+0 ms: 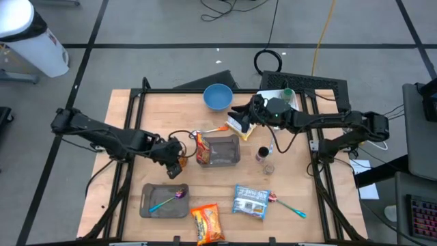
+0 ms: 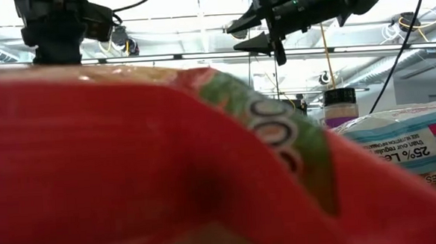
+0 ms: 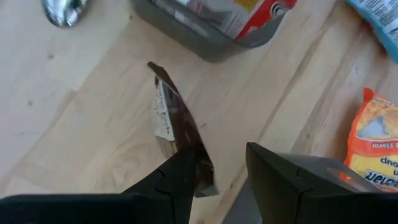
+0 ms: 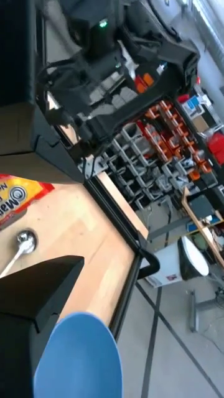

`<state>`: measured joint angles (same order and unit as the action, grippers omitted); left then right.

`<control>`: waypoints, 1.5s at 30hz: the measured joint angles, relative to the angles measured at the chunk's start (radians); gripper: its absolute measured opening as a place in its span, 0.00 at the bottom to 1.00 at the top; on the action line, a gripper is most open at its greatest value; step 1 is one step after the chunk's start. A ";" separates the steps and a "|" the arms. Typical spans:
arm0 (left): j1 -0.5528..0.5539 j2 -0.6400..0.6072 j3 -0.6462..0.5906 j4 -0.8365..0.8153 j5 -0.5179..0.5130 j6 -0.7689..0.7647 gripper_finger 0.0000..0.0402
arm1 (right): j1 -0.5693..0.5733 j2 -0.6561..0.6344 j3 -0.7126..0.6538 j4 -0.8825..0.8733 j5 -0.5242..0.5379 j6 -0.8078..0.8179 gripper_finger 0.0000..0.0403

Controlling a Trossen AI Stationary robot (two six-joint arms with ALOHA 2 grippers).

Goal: Pick & Place Food Item
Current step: Put the seasoning pack into the white bin

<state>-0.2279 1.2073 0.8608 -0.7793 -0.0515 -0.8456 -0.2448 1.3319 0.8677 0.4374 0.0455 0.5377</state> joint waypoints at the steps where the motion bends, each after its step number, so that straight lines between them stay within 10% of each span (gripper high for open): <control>1: 0.003 0.007 0.000 -0.006 0.008 -0.005 0.37 | -0.005 0.000 0.000 0.000 -0.009 0.000 0.48; 14: 0.050 0.031 0.000 -0.020 0.021 -0.007 0.02 | -0.029 0.000 0.000 -0.008 -0.077 -0.001 0.47; 45: 0.186 -0.281 0.001 -0.036 0.117 0.019 0.08 | -0.029 0.000 0.000 -0.024 -0.075 -0.027 0.45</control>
<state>-0.0414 0.9258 0.8616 -0.8152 0.0658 -0.8262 -0.2741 1.3319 0.8677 0.4133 -0.0292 0.5110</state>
